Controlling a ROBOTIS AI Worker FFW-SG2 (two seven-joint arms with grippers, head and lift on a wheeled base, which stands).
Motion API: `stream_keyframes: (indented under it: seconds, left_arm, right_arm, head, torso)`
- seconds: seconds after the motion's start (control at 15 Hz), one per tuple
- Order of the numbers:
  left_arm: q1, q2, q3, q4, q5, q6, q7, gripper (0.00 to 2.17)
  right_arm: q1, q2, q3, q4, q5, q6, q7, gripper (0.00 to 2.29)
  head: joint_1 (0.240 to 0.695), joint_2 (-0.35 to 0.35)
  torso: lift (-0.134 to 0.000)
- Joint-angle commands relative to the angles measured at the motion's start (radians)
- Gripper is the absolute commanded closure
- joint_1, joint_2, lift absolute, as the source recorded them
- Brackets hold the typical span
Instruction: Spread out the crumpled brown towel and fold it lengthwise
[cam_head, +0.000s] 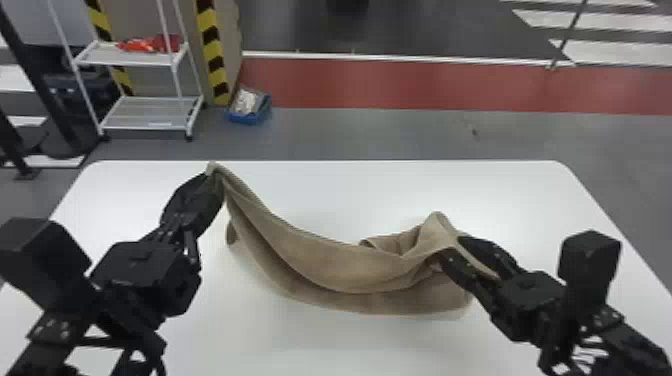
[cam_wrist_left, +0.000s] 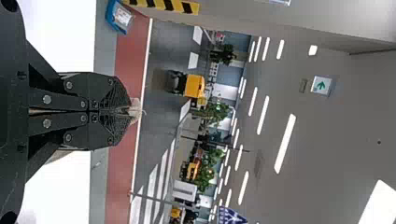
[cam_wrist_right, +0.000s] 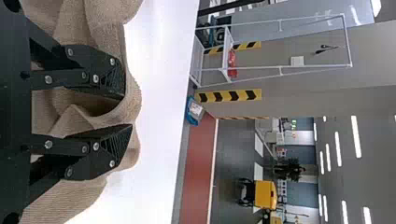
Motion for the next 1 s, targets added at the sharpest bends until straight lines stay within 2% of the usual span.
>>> stream_keyframes:
  seconds: [0.0,0.13,0.2,0.6,0.93]
  left_arm:
    - [0.000,-0.003,0.001,0.017,-0.044,-0.022,0.015,1.63]
    - [-0.003,-0.003,0.008,0.020,-0.053,-0.026,0.025,1.63]
    - [-0.004,-0.003,0.011,0.025,-0.053,-0.026,0.025,1.63]
    - [-0.009,-0.004,0.002,0.036,-0.051,-0.038,0.022,1.63]
    - [-0.009,-0.004,0.002,0.037,-0.051,-0.038,0.021,1.63]
  right_arm:
    - [0.056,0.000,-0.064,0.005,-0.008,-0.001,0.025,0.05]
    - [0.087,0.003,-0.147,0.036,-0.017,-0.016,0.109,0.10]
    - [0.093,0.011,-0.185,0.057,-0.022,-0.022,0.125,0.15]
    - [0.034,0.011,-0.307,0.261,-0.049,-0.222,0.128,0.29]
    - [-0.018,0.006,-0.303,0.347,-0.048,-0.231,0.139,0.29]
  head:
    - [0.695,-0.047]
    - [0.695,-0.064]
    - [0.695,-0.073]
    - [0.695,-0.195]
    - [0.695,-0.237]
  torso:
    - [-0.124]
    - [-0.124]
    - [-0.124]
    - [-0.124]
    - [-0.124]
